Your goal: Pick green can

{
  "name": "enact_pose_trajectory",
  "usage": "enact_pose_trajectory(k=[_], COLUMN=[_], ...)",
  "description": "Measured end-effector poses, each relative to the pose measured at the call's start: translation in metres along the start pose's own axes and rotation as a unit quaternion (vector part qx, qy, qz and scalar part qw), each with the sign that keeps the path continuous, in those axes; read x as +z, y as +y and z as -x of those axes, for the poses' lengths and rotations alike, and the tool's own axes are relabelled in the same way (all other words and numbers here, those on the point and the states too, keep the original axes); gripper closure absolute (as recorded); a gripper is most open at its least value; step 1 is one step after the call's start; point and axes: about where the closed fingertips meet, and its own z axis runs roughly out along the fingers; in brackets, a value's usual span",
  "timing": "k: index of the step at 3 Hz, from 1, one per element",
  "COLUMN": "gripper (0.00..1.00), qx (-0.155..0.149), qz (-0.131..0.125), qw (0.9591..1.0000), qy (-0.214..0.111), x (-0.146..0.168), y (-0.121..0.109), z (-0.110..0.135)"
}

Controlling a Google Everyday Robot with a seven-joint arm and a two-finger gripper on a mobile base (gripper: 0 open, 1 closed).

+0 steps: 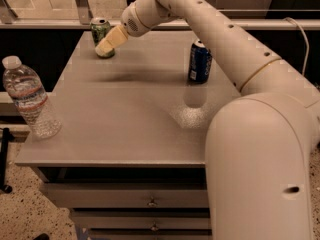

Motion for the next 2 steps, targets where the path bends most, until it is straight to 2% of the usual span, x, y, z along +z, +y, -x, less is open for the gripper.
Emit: enact_pose_trajectory(k=[1, 2], gripper=[0.0, 0.03], qx=[0.025, 0.04], qz=[-0.004, -0.009], qw=[0.9982, 0.9954], qy=[-0.054, -0.086], x=[0.031, 0.062], y=[-0.018, -0.032], z=[0.013, 0.021])
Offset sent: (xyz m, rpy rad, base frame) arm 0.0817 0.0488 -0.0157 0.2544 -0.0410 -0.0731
